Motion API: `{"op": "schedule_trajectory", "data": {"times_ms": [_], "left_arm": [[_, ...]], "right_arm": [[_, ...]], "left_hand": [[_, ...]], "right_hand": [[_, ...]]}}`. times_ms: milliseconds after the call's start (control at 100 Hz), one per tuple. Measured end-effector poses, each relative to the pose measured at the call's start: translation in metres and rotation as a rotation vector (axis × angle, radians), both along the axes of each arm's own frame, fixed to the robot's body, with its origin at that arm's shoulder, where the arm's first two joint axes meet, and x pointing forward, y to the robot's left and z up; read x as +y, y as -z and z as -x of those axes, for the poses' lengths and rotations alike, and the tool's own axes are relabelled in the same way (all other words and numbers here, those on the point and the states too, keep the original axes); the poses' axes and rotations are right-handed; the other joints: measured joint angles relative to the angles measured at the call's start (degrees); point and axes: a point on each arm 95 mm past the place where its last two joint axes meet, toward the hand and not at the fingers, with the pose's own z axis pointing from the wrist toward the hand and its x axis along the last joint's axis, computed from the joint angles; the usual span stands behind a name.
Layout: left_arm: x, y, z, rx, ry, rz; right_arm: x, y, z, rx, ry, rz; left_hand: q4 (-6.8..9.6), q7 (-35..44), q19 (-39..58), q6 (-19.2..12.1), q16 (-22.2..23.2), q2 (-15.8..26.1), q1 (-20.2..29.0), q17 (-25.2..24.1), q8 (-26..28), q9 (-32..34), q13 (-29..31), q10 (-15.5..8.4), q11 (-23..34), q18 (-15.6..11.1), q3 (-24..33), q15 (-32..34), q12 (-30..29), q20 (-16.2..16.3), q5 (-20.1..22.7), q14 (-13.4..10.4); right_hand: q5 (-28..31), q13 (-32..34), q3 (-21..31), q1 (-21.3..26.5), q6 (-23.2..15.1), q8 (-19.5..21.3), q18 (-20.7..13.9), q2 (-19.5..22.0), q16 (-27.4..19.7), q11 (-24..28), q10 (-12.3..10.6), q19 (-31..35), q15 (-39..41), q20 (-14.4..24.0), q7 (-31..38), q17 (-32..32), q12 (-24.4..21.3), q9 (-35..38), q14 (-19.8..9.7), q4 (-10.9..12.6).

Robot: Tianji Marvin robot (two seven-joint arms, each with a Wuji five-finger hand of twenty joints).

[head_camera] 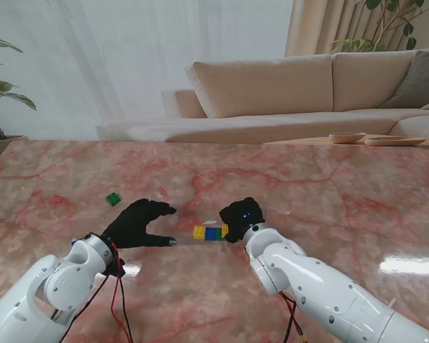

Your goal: Build a two-level staggered structure with toy bricks

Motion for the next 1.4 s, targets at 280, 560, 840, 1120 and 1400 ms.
{"op": "schedule_trajectory", "data": {"times_ms": [280,560,840,1120,1400], "left_arm": [[0.0005,0.0003,0.0003,0.003,0.001,-0.002],[0.0009,0.0004,0.0004,0.006,0.002,-0.004],[0.0012,0.0003,0.0004,0.008,0.003,-0.006],[0.0014,0.0001,0.0006,0.009,0.005,-0.008],[0.0011,-0.0003,0.0011,0.011,0.008,-0.009]], "right_arm": [[0.0,0.0005,-0.0009,0.003,0.007,0.009],[0.0005,0.0004,-0.0015,0.009,0.011,0.019],[0.0007,-0.0002,-0.0015,0.016,0.013,0.024],[0.0012,-0.0002,-0.0009,0.02,0.012,0.025],[0.0029,0.0003,-0.0007,0.023,0.012,0.019]], "left_hand": [[0.0,0.0,0.0,0.0,0.0,0.0,0.0,0.0,0.0,0.0,0.0,0.0,0.0,0.0,0.0,0.0,0.0,0.0,0.0,0.0],[0.0,0.0,0.0,0.0,0.0,0.0,0.0,0.0,0.0,0.0,0.0,0.0,0.0,-0.01,0.0,0.0,0.0,0.0,0.0,0.0],[0.0,0.0,-0.01,0.0,0.0,0.0,0.0,0.0,0.0,0.0,0.0,0.0,0.0,-0.01,0.0,0.0,0.0,0.0,0.0,0.0],[0.0,0.0,-0.01,0.0,0.0,0.0,0.0,0.0,-0.01,0.0,0.0,0.0,0.0,-0.02,0.0,0.0,0.0,0.0,0.0,0.0],[0.0,0.0,-0.04,0.0,-0.01,0.0,0.0,0.0,-0.01,0.0,0.0,0.0,0.0,-0.02,0.0,0.0,0.0,0.0,0.0,0.0]], "right_hand": [[0.0,-0.94,-0.22,0.0,0.0,0.0,0.0,0.05,0.01,0.0,0.01,0.0,0.01,0.02,0.0,-0.06,0.0,-0.09,0.08,0.0],[0.0,-1.02,-0.25,0.0,0.01,0.0,0.0,0.05,0.01,-0.03,0.05,0.0,0.02,0.05,0.0,-0.57,0.0,-0.62,0.08,0.0],[-0.01,-1.57,-0.31,0.0,0.24,0.04,0.0,0.07,0.01,-0.03,0.06,0.0,0.02,0.74,0.0,-0.66,0.0,-0.74,0.1,0.0],[-0.01,-1.61,-0.55,-0.01,0.43,0.65,0.0,0.28,0.01,-0.05,0.11,0.0,0.02,0.78,0.0,-1.2,-0.76,-1.34,0.11,0.0],[-0.01,-1.93,-1.08,-0.15,0.52,1.38,-0.01,0.75,0.01,-0.05,0.2,0.0,0.02,1.44,-0.02,-1.27,-1.57,-2.09,0.12,0.0]]}}
